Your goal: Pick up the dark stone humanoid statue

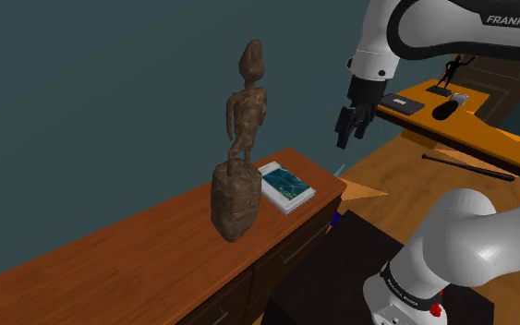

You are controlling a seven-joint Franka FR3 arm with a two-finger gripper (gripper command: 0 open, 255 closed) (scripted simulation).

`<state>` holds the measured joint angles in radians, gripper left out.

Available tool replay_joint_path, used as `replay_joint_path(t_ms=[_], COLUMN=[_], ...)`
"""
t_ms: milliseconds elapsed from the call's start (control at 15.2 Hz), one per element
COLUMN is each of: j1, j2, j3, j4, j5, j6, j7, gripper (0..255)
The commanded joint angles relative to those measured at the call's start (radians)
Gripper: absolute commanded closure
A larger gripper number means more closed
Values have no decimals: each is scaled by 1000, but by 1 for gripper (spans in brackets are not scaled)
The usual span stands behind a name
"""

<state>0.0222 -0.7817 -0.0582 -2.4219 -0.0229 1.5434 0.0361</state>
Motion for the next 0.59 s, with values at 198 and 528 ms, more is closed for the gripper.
replay_joint_path(t_ms=[198,528], j1=[-15,-61], j2=[-92,-140], j3=[148,433], j4=[-80,-135], j5=[30,61], j6=[101,260], j7=[218,593], gripper=[0,0])
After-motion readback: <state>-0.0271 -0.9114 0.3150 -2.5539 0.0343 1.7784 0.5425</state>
